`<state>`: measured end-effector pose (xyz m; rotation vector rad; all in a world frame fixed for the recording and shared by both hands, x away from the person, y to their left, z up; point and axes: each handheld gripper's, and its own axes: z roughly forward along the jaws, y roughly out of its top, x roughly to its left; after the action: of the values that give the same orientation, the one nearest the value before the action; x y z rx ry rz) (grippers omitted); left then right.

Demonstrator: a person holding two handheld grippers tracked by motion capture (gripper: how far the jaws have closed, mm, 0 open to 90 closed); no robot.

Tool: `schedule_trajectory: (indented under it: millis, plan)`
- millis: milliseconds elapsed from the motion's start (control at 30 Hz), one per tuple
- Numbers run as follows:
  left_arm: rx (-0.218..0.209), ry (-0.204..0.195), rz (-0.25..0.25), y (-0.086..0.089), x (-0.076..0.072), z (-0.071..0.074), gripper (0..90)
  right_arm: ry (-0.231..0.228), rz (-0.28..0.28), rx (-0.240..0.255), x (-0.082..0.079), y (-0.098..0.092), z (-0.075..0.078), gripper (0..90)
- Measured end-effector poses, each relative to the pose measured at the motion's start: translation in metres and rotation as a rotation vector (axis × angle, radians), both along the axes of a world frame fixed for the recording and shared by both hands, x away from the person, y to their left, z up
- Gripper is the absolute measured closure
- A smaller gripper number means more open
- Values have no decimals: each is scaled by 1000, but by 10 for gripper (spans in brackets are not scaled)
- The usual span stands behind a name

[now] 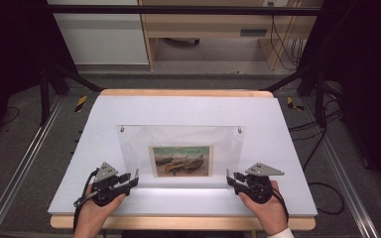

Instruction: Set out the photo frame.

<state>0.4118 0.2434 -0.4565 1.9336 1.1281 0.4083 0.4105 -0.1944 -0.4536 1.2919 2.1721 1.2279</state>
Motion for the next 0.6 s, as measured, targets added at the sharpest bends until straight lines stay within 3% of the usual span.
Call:
schedule_trajectory:
  millis: [600]
  plan:
    - [19,-1,0,-2,-2,-1,595,6,5,-7,-2,1,-1,637]
